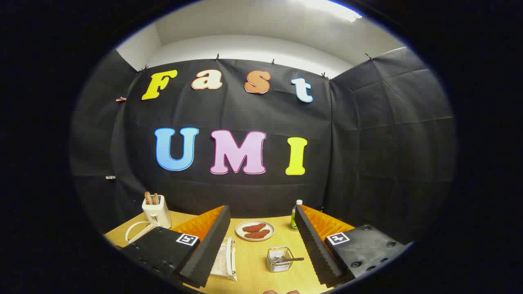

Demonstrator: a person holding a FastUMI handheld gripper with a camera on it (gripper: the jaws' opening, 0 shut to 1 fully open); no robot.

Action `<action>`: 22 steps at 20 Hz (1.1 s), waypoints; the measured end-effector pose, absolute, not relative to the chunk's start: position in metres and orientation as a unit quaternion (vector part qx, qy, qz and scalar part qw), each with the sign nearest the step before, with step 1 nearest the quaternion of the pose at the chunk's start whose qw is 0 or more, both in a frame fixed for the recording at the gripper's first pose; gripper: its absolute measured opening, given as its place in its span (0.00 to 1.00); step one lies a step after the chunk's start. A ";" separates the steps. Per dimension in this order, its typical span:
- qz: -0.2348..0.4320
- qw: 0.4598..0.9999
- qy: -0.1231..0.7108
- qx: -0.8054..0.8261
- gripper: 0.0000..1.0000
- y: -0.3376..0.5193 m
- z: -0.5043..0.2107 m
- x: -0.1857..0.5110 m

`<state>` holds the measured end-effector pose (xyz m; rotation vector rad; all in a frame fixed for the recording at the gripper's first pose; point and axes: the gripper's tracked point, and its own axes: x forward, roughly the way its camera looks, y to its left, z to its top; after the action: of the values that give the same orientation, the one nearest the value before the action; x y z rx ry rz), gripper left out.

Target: Take the plate from the dish rack, then take the spoon from the basket and place it into the plate.

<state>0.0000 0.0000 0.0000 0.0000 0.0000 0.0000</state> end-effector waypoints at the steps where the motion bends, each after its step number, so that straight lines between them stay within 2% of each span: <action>1: 0.008 1.000 0.006 0.004 0.97 0.006 -0.003 -0.001; 15: 0.032 0.999 0.031 -0.002 0.97 0.031 -0.017 0.003; 22: 0.060 0.996 0.060 -0.032 0.97 0.054 -0.032 0.034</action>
<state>0.0336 0.0544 -0.0321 -0.0650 0.1197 0.1205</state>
